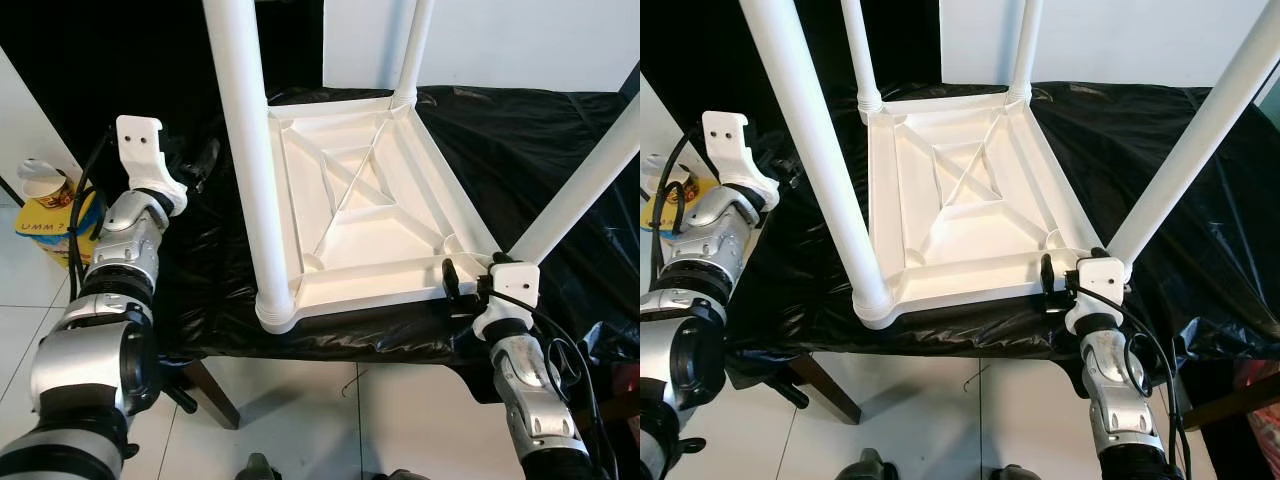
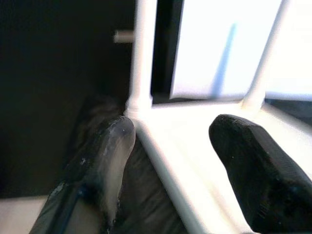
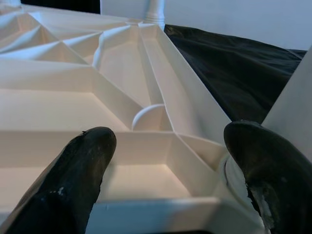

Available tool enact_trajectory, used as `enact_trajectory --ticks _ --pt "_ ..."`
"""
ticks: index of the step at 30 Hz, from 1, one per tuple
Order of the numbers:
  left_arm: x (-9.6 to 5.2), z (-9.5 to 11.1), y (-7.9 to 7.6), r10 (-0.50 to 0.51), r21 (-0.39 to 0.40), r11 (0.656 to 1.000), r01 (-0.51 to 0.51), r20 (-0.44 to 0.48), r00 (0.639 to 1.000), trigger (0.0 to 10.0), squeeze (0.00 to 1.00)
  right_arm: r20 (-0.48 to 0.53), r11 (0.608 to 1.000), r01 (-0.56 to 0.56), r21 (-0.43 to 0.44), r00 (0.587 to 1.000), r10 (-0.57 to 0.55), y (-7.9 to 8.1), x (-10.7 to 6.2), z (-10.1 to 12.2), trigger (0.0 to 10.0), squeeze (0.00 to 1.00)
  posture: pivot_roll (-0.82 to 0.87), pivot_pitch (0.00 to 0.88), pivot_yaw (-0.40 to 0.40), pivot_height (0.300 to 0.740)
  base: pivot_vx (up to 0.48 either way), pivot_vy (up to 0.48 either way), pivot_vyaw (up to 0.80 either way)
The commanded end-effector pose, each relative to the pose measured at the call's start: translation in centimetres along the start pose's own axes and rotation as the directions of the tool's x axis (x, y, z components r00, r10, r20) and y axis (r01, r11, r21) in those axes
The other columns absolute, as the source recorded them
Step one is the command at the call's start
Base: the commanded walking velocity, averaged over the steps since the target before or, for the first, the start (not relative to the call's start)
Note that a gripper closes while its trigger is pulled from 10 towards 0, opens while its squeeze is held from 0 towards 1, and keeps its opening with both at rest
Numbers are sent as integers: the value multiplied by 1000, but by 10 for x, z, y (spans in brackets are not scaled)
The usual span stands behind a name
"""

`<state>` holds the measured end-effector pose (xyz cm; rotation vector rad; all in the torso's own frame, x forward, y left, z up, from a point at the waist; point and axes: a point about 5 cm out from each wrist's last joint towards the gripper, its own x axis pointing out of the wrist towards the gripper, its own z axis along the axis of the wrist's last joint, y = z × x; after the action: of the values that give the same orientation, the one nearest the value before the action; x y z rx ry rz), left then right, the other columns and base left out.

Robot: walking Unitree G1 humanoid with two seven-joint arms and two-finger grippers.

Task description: Building children table

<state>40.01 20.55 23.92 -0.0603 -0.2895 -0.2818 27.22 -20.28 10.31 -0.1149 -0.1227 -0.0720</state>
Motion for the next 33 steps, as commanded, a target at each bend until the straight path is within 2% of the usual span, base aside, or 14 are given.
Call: enact_trajectory --ticks 1,3,7,9,10,11,15,19,20,24,26,29,31,33 --pt "5 9 -12 -137 -9 990 138 50 989 10000 0 -97 997 81 -3 992 -81 -14 -10 -19 10000 0 -45 82 -6 740 0 0 0" --pt "12 26 -44 -315 -69 941 330 168 934 10000 0 -126 996 86 -12 988 -87 -9 -15 -25 10000 0 -35 86 -22 740 0 0 0" --pt "12 39 -66 -412 -69 895 440 248 877 10000 0 -144 996 83 -13 986 -84 -5 -18 -29 10000 0 -30 89 -30 740 0 0 0" --pt "5 50 -93 -512 -54 834 550 299 806 10000 0 -164 997 74 -18 983 -76 2 -21 -34 10000 0 -24 94 -35 740 0 0 0" --pt "5 50 -93 -512 -54 834 550 299 806 10000 0 -164 997 74 -18 983 -76 2 -21 -34 10000 0 -24 94 -35 740 0 0 0" --pt "-1 53 -108 -557 -46 799 599 318 767 10000 0 -174 998 66 -24 982 -69 6 -23 -37 10000 0 -16 97 -36 740 0 0 0" --pt "-16 55 -135 -625 -34 741 670 329 708 10000 0 -187 998 49 -32 981 -55 13 -26 -41 10000 0 -13 101 -34 740 0 0 0" --pt "-25 54 -146 -640 -58 720 691 327 695 10000 0 -190 999 44 -32 981 -49 17 -26 -42 10000 0 -10 105 -27 740 0 0 0" --pt "-40 47 -160 -650 -110 699 707 315 691 10000 0 -195 999 33 -36 980 -39 21 -25 -44 10000 0 -4 109 -23 740 0 0 0" --pt "-46 45 -164 -654 -134 690 712 308 691 10000 0 -197 999 31 -38 980 -38 23 -25 -44 10000 0 -2 110 -22 740 0 0 0" --pt "-61 39 -174 -659 -176 682 710 272 701 10000 0 -210 1000 0 -3 978 -1 30 -24 -47 10000 0 13 119 -19 740 0 0 0" --pt "-69 35 -180 -661 -192 683 705 248 708 10000 0 -217 999 -26 42 976 35 35 -24 -49 10000 0 17 120 -17 740 0 0 0" --pt "-76 34 -184 -656 -219 682 698 239 716 10000 0 -212 987 -85 135 971 112 45 -22 -49 10000 0 37 128 -13 740 0 0 0" --pt "-76 34 -184 -656 -219 682 698 239 716 10000 0 -212 987 -85 135 971 112 45 -22 -49 10000 0 37 128 -13 740 0 0 0"
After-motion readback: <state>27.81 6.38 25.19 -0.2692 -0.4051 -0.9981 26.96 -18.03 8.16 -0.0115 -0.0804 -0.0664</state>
